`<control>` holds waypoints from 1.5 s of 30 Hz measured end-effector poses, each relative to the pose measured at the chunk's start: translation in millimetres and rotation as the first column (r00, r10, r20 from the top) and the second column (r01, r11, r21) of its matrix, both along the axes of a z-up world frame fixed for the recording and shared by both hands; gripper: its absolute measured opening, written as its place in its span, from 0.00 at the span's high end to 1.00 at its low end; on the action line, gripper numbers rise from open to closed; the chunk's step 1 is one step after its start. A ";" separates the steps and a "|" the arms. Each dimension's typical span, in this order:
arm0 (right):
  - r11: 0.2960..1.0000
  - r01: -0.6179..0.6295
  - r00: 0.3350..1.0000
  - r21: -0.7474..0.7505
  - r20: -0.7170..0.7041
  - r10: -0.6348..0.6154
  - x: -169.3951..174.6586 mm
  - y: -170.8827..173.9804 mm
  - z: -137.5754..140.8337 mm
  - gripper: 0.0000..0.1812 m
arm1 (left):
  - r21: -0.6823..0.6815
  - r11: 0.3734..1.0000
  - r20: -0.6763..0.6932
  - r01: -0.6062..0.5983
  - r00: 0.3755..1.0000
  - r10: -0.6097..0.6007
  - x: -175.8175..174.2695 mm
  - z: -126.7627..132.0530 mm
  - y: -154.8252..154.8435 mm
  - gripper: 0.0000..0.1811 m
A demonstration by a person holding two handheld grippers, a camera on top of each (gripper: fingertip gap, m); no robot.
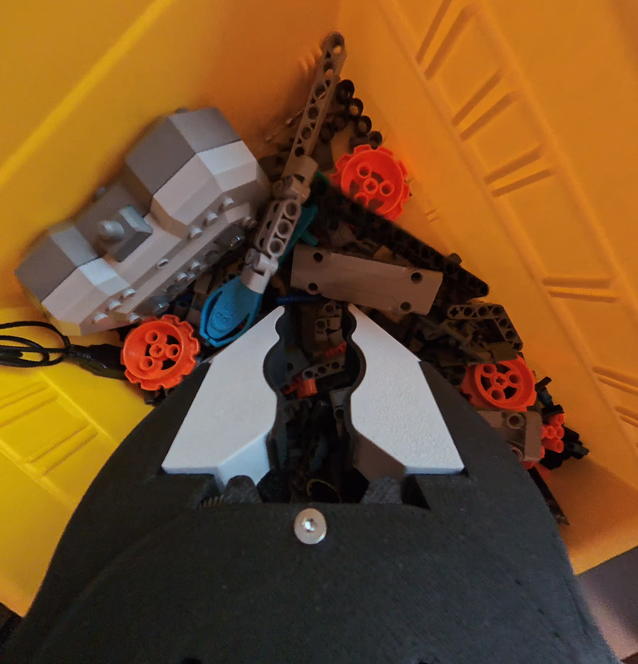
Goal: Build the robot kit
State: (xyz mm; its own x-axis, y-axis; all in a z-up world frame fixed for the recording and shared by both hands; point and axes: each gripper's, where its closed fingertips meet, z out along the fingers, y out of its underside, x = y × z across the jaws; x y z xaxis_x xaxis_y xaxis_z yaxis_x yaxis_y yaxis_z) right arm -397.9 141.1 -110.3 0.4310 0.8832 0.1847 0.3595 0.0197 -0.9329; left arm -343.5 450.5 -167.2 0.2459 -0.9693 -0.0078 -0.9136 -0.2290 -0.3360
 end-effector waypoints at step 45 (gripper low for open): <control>0.999 -0.041 0.985 0.008 0.166 0.039 -1.8 -6.5 -25.6 0.85 | -0.025 0.994 0.012 -0.109 0.994 0.109 -14.0 6.8 10.2 0.97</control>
State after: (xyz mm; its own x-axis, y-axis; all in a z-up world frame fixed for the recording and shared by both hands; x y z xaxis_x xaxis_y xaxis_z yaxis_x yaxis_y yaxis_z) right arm -399.7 134.6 -135.9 0.3584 0.8965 0.2605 0.5077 0.0470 -0.8603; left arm -357.5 460.7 -160.4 0.3501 -0.9365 0.0194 -0.8782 -0.3354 -0.3409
